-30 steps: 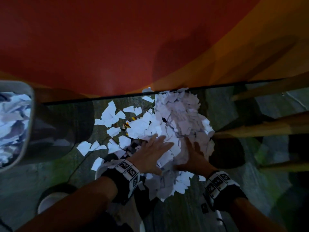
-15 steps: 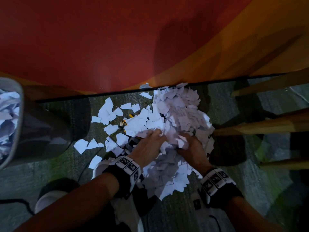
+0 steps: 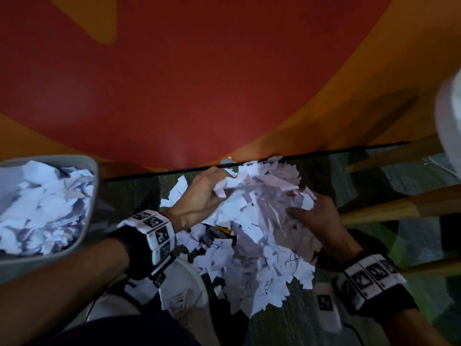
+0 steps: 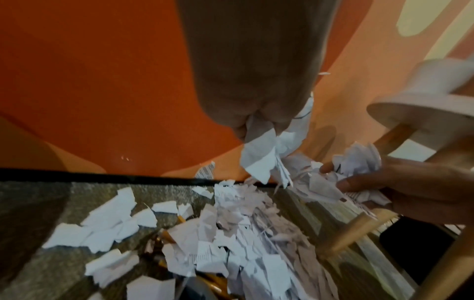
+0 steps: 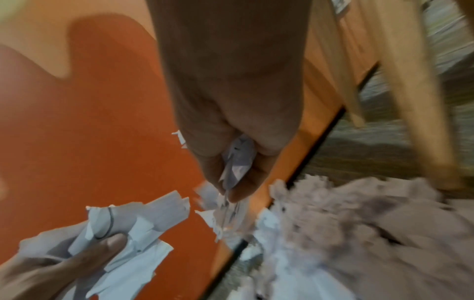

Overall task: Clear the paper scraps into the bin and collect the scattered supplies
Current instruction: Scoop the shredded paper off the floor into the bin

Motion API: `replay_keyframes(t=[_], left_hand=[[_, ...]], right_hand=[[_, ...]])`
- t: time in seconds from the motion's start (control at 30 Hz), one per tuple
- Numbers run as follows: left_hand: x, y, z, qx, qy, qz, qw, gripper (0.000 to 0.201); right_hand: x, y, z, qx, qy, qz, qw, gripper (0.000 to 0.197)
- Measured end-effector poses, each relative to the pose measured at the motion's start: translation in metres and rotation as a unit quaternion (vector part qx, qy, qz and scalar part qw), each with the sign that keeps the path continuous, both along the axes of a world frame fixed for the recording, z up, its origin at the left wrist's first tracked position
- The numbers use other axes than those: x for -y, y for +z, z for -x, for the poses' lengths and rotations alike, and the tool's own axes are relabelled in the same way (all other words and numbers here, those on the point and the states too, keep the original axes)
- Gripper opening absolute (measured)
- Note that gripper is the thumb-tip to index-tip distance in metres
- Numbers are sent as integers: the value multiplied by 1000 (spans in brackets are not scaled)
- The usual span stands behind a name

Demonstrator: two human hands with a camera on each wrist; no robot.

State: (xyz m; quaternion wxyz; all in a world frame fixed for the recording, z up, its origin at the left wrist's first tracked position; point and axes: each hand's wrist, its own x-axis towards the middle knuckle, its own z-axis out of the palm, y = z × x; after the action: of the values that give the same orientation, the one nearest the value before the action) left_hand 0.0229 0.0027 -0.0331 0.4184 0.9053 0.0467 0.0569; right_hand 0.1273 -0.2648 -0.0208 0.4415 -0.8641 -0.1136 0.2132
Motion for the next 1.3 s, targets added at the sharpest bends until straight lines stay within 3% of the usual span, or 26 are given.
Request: replay_keyframes(t=[0.07, 0.2, 0.3, 0.4, 0.47, 0.53, 0.73, 0.87, 1.0, 1.1, 1.23, 1.3], left_hand=[[-12, 33, 5, 5, 22, 3, 1000, 11], [-39, 88, 27, 1, 67, 19, 998, 18], [-62, 119, 53, -3, 122, 52, 991, 8], [-86, 148, 91, 9, 176, 56, 983, 9], [-102, 164, 119, 17, 208, 69, 975, 14], [-119, 172, 146, 16, 256, 53, 965, 21], [-170, 159, 220, 15, 420, 49, 906, 14], [-184, 132, 246, -18, 490, 43, 871, 11], [-198, 96, 243, -71, 485, 28, 871, 4], [-211, 64, 229, -120, 445, -13, 887, 21], [-230, 20, 212, -240, 403, -38, 882, 53], [-231, 23, 206, -293, 391, -33, 872, 47]], right_hand=[[-7, 17, 0, -6, -5, -27, 1000, 31], [-30, 54, 9, -12, 20, -80, 997, 32], [-59, 83, 20, -14, 50, -110, 993, 32], [-103, 116, 40, -41, 107, -144, 983, 27], [-140, 131, 57, -44, 154, -163, 974, 37], [-182, 137, 74, -50, 187, -176, 965, 29], [-307, 131, 136, -50, 295, -172, 939, 37], [-366, 99, 166, -15, 332, -100, 938, 38], [-401, 72, 177, 41, 376, 16, 926, 37], [-416, 51, 180, 96, 421, 97, 897, 52], [-422, 32, 186, 101, 469, 196, 855, 73], [-425, 25, 186, 114, 484, 217, 840, 76]])
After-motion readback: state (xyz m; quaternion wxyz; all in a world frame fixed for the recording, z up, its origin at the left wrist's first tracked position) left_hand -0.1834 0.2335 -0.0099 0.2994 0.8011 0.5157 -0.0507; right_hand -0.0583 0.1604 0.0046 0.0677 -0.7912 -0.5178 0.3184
